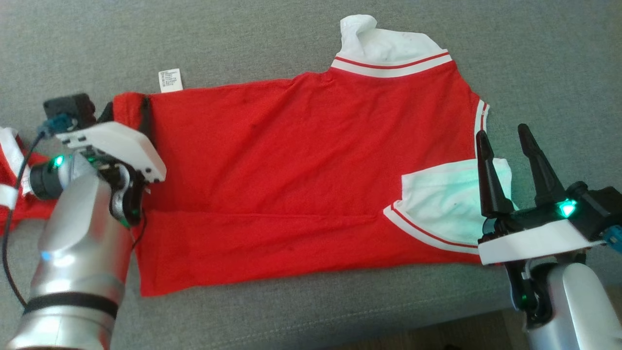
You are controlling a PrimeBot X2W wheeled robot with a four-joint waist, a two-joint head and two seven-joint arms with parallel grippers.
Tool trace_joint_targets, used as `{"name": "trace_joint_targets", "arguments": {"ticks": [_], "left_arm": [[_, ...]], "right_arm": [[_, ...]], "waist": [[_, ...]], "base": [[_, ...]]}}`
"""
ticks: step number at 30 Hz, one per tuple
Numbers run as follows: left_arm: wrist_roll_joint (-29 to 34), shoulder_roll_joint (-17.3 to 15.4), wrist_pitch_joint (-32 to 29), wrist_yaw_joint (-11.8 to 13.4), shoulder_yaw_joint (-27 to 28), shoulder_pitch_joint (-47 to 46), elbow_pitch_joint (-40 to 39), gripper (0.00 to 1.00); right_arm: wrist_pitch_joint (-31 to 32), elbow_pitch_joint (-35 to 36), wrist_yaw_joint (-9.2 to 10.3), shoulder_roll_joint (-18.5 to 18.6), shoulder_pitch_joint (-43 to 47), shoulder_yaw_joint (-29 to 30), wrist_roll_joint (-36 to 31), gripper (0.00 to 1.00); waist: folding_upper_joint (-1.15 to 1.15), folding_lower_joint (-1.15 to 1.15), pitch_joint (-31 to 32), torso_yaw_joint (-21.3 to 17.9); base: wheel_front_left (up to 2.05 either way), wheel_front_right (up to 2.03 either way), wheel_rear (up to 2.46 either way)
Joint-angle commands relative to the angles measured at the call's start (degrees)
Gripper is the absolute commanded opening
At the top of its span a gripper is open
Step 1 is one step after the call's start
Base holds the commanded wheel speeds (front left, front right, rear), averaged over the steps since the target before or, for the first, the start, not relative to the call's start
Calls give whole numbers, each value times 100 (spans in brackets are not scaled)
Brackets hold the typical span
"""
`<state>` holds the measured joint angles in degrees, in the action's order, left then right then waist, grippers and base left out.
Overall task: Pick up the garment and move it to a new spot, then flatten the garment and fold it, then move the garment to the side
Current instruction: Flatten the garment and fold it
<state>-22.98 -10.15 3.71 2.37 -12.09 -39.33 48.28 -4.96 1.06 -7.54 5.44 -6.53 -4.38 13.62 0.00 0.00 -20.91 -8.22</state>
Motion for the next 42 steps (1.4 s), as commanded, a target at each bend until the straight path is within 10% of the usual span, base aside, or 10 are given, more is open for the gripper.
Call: {"name": "trace_joint_targets", "arguments": {"ticks": [1, 2, 19, 38, 40, 42], "left_arm": [[-55, -161, -30, -84, 145, -128, 123, 29], [-57, -146, 4, -123, 126, -172, 200, 0], [97, 311, 625, -345, -278, -971, 757, 0], [-19, 705, 1005, -532, -740, -1481, 1301, 0], [-50, 710, 1026, -541, -757, -1506, 1356, 0], [-78, 714, 1044, -552, -778, -1526, 1406, 0]], "right_arm": [[-55, 140, 5, 47, -123, -77, 45, 100], [-52, 120, 5, 50, -144, -59, 56, 100], [83, -1890, 5, 1117, -2481, -52, 753, 100], [1542, -4212, 5, 1921, -4378, -3041, 2417, 98], [1592, -4257, 5, 1973, -4427, -3196, 2584, 0], [1656, -4318, 5, 2006, -4466, -3324, 2751, 0]], "waist": [[0, 0, -5, 15], [0, 0, -4, 25], [0, 0, -322, 639], [0, 0, -660, 1085], [0, 0, -659, 1083], [0, 0, -648, 1083]], "base": [[0, 0, 0], [0, 0, 0], [0, 0, 0], [0, 0, 0], [0, 0, 0], [0, 0, 0]]}}
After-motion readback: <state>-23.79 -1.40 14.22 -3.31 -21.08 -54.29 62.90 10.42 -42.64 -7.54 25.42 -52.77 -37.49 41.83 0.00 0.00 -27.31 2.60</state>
